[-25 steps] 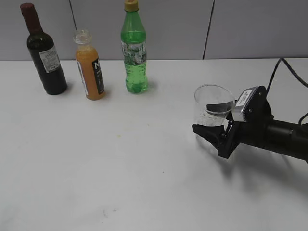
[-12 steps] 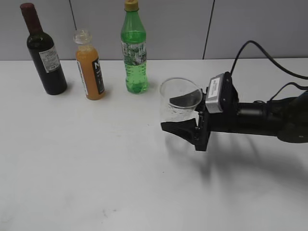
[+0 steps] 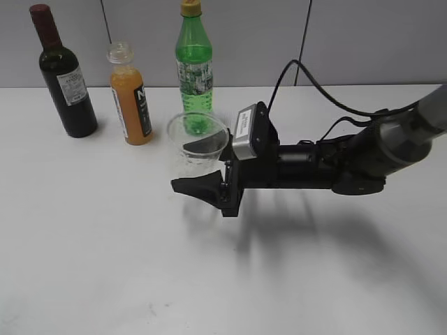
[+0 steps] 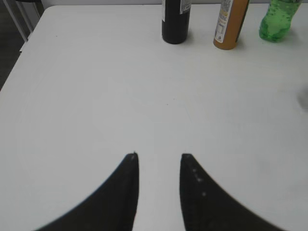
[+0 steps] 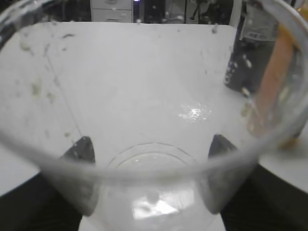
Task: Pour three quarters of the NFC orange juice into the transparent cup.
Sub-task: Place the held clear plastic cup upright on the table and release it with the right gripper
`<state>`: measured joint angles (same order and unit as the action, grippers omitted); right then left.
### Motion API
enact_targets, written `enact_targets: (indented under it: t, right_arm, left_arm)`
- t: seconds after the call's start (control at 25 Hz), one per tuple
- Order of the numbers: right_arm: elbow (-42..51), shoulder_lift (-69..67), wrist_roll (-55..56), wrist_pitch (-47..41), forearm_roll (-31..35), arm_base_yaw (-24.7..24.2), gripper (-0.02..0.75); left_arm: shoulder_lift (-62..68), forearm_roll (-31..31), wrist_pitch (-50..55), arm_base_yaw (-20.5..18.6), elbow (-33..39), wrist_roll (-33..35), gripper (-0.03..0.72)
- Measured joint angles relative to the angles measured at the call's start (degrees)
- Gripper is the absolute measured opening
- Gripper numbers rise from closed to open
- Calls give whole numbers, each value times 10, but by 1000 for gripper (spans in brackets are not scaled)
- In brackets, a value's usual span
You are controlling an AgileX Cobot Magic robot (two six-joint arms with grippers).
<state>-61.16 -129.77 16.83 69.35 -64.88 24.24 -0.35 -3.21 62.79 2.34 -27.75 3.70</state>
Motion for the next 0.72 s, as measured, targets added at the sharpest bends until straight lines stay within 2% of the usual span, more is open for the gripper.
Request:
enact_targets:
  t: [0.16, 0.32, 0.72]
  right_arm:
    - [-26, -22, 19, -5, 18, 26, 547]
    - [-45, -38, 29, -50, 20, 44, 547]
    - [-68, -44, 50, -114, 11, 50, 547]
  left_arm:
    - [0, 0, 0, 0, 0, 0, 238]
    - [0, 0, 0, 0, 0, 0, 238]
    - [0, 0, 0, 0, 0, 0, 238]
